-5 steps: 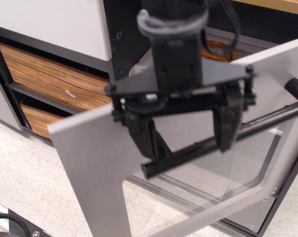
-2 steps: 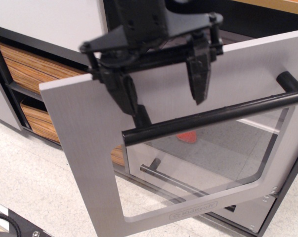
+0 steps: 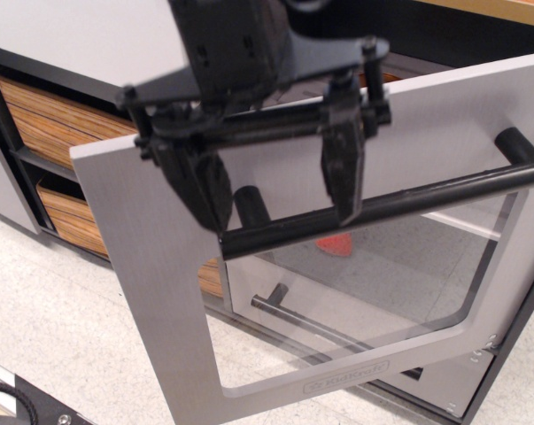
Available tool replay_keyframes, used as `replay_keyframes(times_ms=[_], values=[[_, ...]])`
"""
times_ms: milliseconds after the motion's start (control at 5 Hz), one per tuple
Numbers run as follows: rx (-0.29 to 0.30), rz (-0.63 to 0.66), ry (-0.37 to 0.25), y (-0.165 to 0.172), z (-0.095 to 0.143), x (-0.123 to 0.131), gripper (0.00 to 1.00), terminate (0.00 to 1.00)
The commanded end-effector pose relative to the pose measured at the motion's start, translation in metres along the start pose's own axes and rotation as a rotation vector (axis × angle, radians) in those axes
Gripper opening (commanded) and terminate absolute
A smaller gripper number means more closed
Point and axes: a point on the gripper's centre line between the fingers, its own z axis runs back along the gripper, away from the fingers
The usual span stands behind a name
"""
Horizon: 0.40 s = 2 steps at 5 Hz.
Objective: Close oven
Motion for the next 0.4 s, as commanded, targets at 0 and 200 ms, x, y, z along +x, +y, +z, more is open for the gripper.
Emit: replay_keyframes(times_ms=[0,200], values=[[0.093,-0.070,0.055,-0.004,-0.061,-0.004,1.00,0.00],[0.134,-0.089,0.032,-0.010,-0.088,-0.001,1.00,0.00]])
